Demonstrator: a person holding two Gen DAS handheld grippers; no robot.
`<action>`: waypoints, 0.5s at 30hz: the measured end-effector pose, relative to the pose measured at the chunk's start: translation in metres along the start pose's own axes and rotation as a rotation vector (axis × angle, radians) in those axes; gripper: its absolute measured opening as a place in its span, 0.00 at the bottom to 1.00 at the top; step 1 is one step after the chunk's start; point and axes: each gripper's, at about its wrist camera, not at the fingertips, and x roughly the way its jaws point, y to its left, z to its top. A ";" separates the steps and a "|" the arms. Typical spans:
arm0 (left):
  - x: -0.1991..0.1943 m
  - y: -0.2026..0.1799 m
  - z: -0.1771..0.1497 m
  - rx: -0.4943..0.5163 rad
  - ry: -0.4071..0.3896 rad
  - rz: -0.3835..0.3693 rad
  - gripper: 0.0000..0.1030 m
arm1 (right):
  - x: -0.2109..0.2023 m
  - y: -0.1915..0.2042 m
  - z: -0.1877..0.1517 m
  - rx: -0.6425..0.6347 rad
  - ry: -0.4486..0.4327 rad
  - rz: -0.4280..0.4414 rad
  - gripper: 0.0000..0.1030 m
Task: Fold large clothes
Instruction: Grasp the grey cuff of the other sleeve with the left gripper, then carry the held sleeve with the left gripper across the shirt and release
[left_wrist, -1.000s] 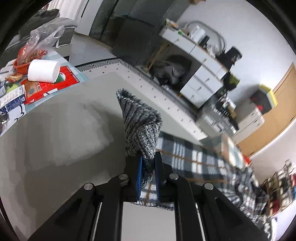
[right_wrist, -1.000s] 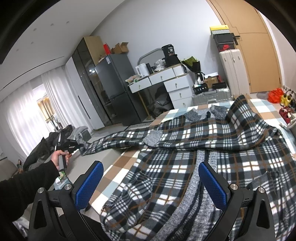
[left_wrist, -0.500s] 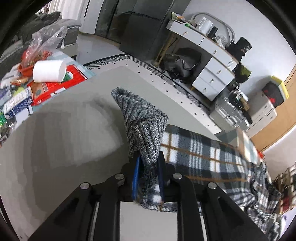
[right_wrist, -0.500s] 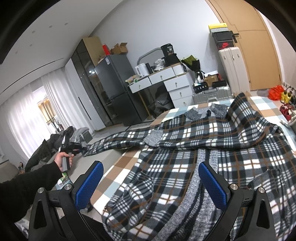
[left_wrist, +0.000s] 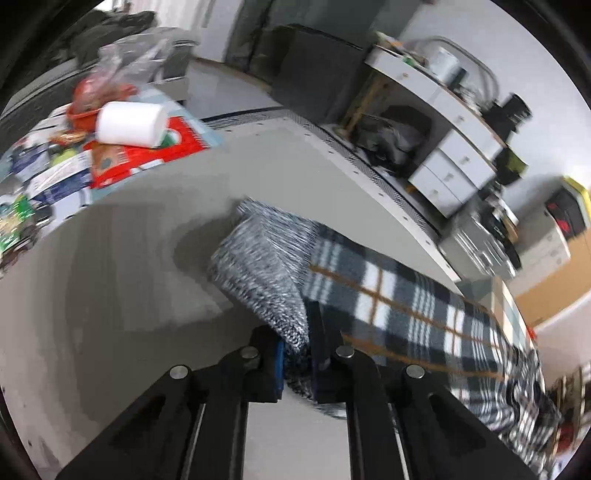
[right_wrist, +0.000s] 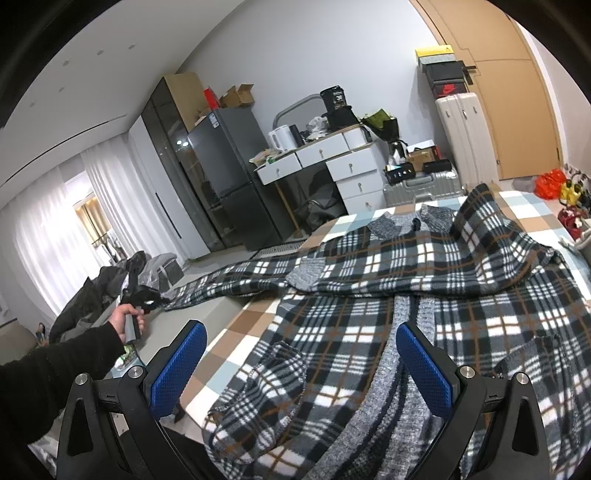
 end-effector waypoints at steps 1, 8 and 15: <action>-0.003 -0.001 0.001 -0.006 -0.010 0.003 0.05 | -0.001 -0.001 0.000 0.001 0.000 0.000 1.00; -0.049 -0.050 0.005 0.081 -0.138 -0.037 0.03 | -0.008 -0.001 0.004 0.004 -0.030 0.012 1.00; -0.124 -0.152 -0.007 0.252 -0.188 -0.229 0.03 | -0.021 -0.008 0.013 0.043 -0.073 0.002 1.00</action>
